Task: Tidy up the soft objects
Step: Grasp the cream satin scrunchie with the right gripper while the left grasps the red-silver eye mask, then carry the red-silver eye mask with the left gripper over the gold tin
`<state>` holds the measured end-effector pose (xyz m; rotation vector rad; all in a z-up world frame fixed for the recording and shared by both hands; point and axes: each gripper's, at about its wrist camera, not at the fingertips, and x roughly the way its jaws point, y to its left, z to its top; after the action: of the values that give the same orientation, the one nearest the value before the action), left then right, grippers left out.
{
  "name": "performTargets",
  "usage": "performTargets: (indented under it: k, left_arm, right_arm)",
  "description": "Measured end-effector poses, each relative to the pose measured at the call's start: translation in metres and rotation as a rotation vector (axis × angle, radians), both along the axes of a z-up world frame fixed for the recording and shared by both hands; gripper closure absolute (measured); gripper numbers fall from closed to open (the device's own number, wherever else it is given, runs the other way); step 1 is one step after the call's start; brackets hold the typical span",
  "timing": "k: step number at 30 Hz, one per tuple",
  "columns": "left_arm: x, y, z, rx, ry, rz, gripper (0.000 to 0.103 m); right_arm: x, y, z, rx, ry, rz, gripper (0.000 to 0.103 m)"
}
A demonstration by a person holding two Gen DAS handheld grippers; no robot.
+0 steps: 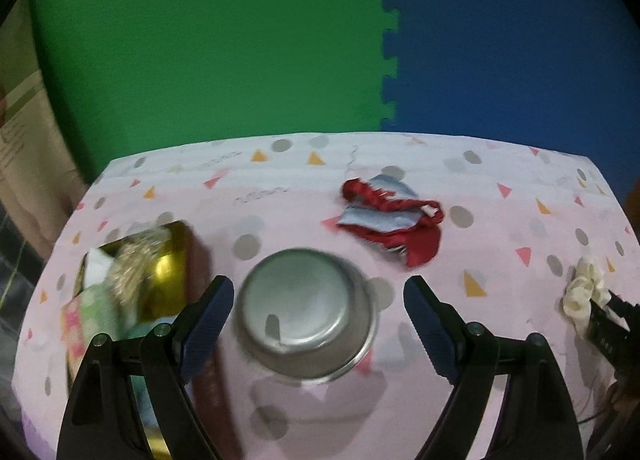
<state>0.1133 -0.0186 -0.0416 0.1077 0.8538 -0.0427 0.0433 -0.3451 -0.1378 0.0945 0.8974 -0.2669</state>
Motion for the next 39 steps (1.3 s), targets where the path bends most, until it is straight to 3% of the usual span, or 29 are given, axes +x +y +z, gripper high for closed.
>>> performTargets:
  k: [5, 17, 26, 32, 37, 39]
  left_arm:
    - [0.031, -0.017, -0.012, -0.030, 0.040, -0.014, 0.018]
    - [0.094, -0.054, -0.047, -0.007, 0.144, -0.084, 0.018]
    - [0.109, -0.067, -0.072, -0.041, 0.202, -0.111, 0.018]
    - [0.110, -0.068, -0.081, -0.072, 0.218, -0.100, 0.043]
    - [0.106, -0.069, -0.079, -0.077, 0.226, -0.119, 0.073]
    - [0.105, -0.070, -0.078, -0.076, 0.228, -0.126, 0.078]
  right_arm:
    - [0.002, 0.002, -0.001, -0.017, 0.003, 0.001, 0.042]
    - [0.002, 0.001, -0.001, -0.013, 0.002, 0.000, 0.042]
    - [0.002, 0.001, -0.001, -0.011, -0.001, 0.001, 0.042]
    - [0.002, 0.002, -0.001, -0.011, -0.001, 0.001, 0.042]
    - [0.002, 0.002, -0.001, -0.011, -0.001, 0.001, 0.042]
    - [0.002, 0.002, -0.001, -0.011, -0.001, 0.001, 0.042]
